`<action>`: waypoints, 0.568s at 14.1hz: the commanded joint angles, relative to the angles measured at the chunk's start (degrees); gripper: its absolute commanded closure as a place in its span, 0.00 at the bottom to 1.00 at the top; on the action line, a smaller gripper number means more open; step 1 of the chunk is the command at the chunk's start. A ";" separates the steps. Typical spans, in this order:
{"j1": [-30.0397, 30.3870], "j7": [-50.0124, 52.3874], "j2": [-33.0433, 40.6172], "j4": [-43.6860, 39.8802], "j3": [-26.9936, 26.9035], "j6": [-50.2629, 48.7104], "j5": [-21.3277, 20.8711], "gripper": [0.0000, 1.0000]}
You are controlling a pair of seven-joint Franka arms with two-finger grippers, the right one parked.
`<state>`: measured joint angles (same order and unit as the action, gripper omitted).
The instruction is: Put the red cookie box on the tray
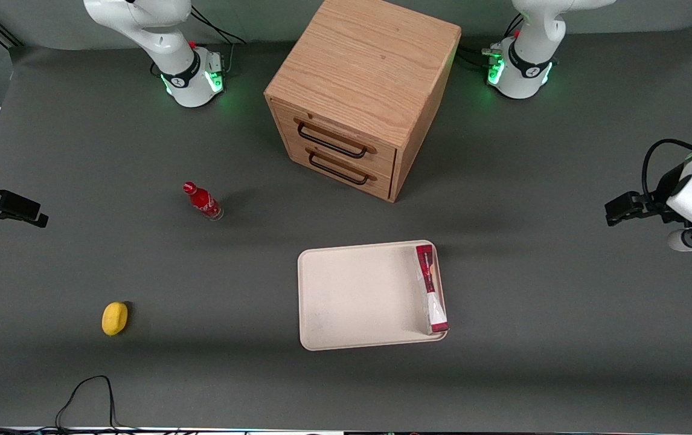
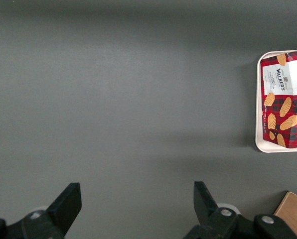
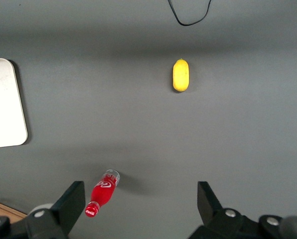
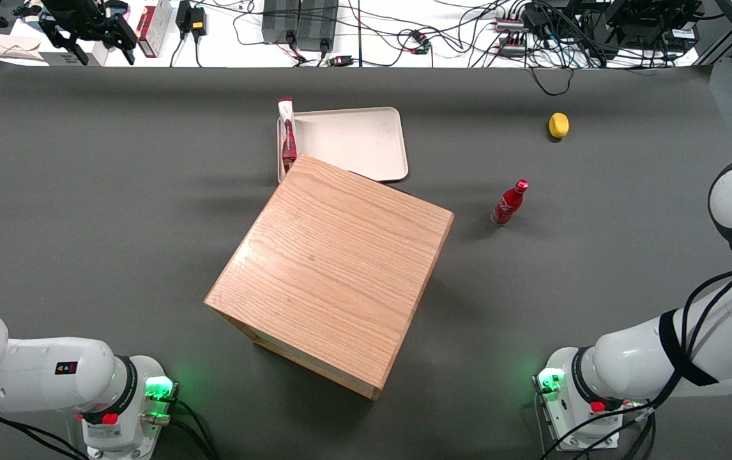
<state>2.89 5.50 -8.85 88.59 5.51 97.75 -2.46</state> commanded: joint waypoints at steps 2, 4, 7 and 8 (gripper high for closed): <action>-1.31 -1.20 1.56 0.18 -2.17 -0.71 1.50 0.00; -1.22 -1.98 1.55 -0.35 -2.08 -2.91 1.50 0.00; -1.04 -5.14 1.90 -0.44 -2.08 -5.02 1.41 0.00; -1.13 -5.76 2.08 -0.44 -2.08 -5.20 1.41 0.00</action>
<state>2.67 2.19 -8.13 88.01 4.47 94.15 -1.75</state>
